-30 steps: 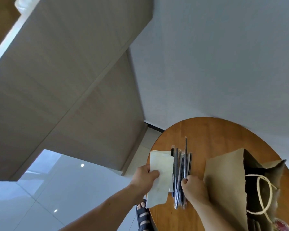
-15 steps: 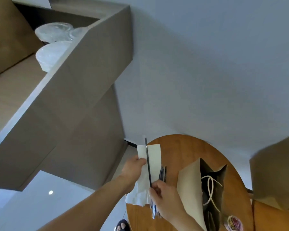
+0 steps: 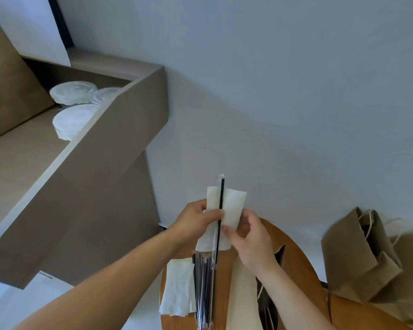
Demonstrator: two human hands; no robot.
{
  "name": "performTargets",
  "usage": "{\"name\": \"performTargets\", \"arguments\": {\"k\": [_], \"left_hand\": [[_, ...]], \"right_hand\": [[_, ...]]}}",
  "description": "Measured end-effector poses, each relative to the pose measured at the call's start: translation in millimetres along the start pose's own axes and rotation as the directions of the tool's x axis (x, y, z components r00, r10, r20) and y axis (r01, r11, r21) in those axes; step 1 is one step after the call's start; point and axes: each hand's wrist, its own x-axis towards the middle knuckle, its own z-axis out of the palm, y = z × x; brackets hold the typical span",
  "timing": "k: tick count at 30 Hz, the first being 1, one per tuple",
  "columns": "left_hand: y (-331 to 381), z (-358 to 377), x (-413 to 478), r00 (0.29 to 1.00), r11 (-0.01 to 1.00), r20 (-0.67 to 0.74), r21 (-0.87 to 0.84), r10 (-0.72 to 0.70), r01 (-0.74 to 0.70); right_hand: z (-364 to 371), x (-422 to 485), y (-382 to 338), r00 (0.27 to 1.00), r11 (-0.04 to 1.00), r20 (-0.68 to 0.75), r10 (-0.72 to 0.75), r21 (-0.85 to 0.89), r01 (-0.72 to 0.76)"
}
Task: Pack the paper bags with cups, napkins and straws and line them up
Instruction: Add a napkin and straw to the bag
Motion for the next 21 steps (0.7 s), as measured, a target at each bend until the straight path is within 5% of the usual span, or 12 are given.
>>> {"name": "performTargets", "arguments": {"k": [3, 11, 15, 18, 21], "left_hand": [[19, 19, 3, 0.992, 0.998, 0.12, 0.046, 0.027, -0.032], [24, 65, 9, 0.988, 0.994, 0.146, 0.086, 0.054, -0.067], [1, 73, 19, 0.994, 0.983, 0.089, 0.164, 0.068, -0.082], [-34, 66, 19, 0.969, 0.804, 0.166, 0.592, -0.181, 0.049], [-82, 73, 5, 0.793, 0.514, 0.263, 0.855, -0.55, 0.072]], "right_hand": [[-26, 11, -15, 0.996, 0.998, 0.087, 0.012, 0.062, -0.018], [-78, 15, -3, 0.987, 0.994, 0.143, 0.079, 0.061, -0.089], [-102, 21, 8, 0.992, 0.997, -0.103, 0.071, -0.001, -0.072], [-122, 31, 22, 0.924, 0.994, -0.369, 0.106, 0.045, -0.096], [-113, 35, 41, 0.901, 0.99, -0.419, 0.115, -0.02, -0.136]]}}
